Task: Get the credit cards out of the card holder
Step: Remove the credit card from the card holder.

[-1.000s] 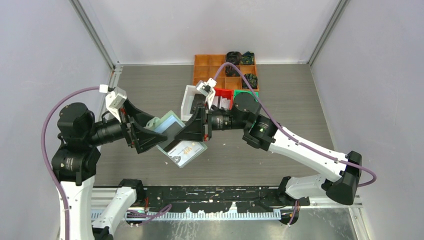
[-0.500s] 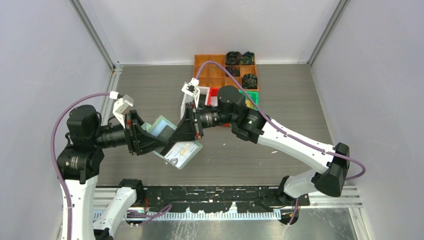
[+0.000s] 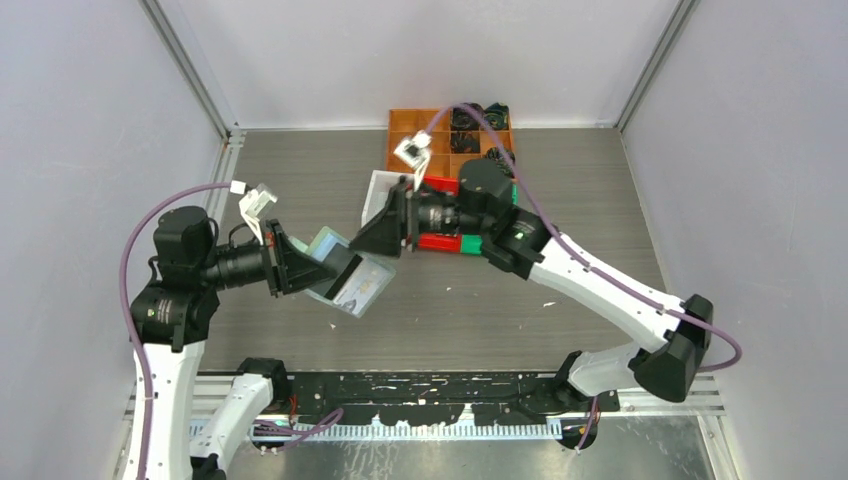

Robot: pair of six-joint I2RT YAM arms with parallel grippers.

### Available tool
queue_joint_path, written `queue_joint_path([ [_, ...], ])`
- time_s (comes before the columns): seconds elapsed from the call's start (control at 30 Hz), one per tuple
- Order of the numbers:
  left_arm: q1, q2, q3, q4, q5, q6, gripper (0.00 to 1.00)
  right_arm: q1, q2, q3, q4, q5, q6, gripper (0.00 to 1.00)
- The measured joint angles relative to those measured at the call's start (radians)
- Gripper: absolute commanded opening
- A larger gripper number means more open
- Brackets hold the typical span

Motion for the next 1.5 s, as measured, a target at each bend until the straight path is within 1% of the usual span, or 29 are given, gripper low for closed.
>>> queue_joint_path([
  [0.03,0.000,0.005,-0.009,0.008,-0.019,-0.009,0.00,-0.027,-0.019,-0.010,-0.005,0.039,0.004,0.62],
  [0.07,0.000,0.012,-0.016,0.019,-0.041,-0.021,0.00,-0.054,-0.060,-0.032,-0.011,0.111,0.016,0.62],
  [0.1,0.000,0.021,-0.022,0.031,-0.068,-0.033,0.00,-0.073,-0.066,-0.035,-0.013,0.118,0.018,0.63],
  [0.2,0.000,0.041,-0.038,0.079,-0.143,-0.080,0.00,-0.123,-0.156,-0.079,-0.023,0.241,0.045,0.63],
  [0.3,0.000,0.054,-0.048,0.113,-0.210,-0.123,0.00,-0.123,-0.220,-0.107,-0.004,0.282,0.100,0.62],
  [0.43,0.000,0.071,-0.063,0.165,-0.266,-0.192,0.00,-0.116,-0.229,-0.188,0.139,0.261,0.231,0.58],
  [0.53,0.001,0.074,-0.066,0.206,-0.271,-0.257,0.00,-0.114,-0.171,-0.270,0.266,0.232,0.344,0.56],
  [0.73,0.008,0.076,-0.067,0.296,-0.250,-0.377,0.00,-0.100,-0.051,-0.327,0.375,0.193,0.479,0.52],
  [1.0,0.008,0.076,-0.072,0.382,-0.204,-0.486,0.00,-0.066,-0.023,-0.328,0.510,0.163,0.550,0.48],
  [1.37,0.017,0.080,-0.081,0.497,-0.154,-0.625,0.00,-0.049,0.011,-0.319,0.565,0.151,0.585,0.47],
  [1.5,0.020,0.084,-0.081,0.547,-0.129,-0.660,0.00,-0.047,0.031,-0.309,0.626,0.141,0.622,0.46],
])
